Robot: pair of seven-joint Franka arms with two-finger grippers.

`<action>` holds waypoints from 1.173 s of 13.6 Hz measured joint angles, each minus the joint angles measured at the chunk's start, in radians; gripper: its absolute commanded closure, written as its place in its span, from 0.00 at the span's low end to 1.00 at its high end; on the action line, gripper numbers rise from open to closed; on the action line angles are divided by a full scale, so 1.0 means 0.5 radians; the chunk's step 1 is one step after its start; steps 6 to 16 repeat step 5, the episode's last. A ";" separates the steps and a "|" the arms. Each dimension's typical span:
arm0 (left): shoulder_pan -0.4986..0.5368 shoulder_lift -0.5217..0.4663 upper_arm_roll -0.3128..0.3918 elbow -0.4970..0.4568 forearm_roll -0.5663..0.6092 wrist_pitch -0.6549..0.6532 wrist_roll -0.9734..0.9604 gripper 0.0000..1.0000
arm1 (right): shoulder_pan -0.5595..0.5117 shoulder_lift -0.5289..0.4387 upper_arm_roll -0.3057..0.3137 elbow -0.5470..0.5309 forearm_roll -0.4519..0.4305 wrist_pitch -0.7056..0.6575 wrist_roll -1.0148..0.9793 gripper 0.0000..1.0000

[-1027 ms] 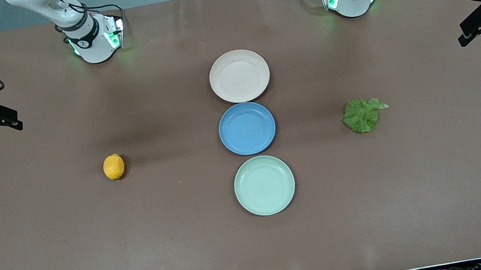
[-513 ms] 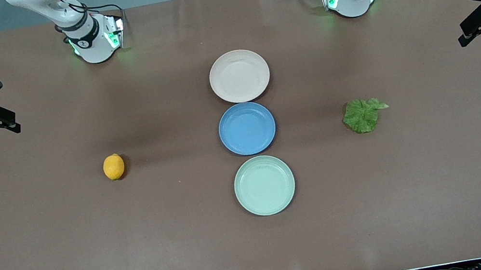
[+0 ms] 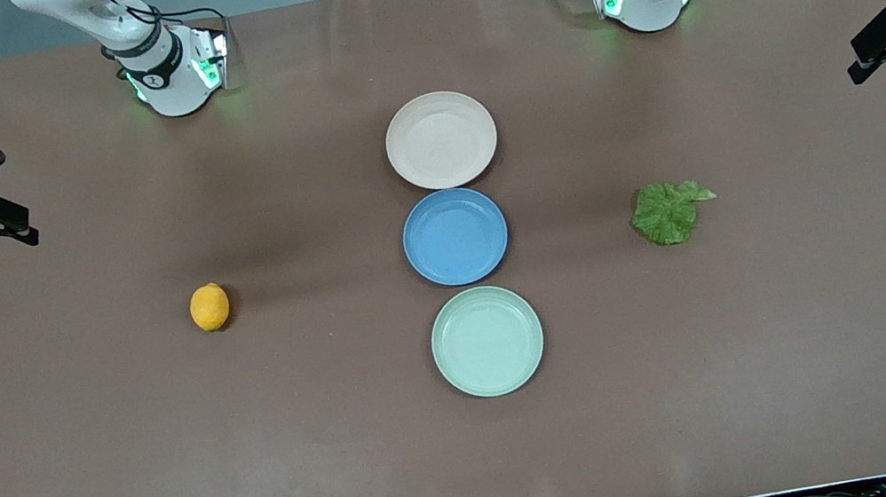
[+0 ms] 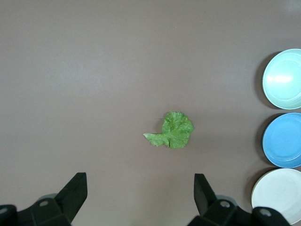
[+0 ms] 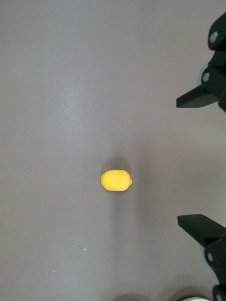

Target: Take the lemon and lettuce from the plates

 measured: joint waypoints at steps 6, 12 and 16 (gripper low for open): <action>-0.002 0.000 -0.002 0.000 0.000 0.000 0.000 0.00 | 0.000 0.000 -0.008 -0.008 0.001 0.024 -0.024 0.00; -0.002 0.000 -0.002 0.000 0.000 0.000 0.000 0.00 | 0.000 0.000 -0.008 -0.008 0.001 0.024 -0.024 0.00; -0.002 0.000 -0.002 0.000 0.000 0.000 0.000 0.00 | 0.000 0.000 -0.008 -0.008 0.001 0.024 -0.024 0.00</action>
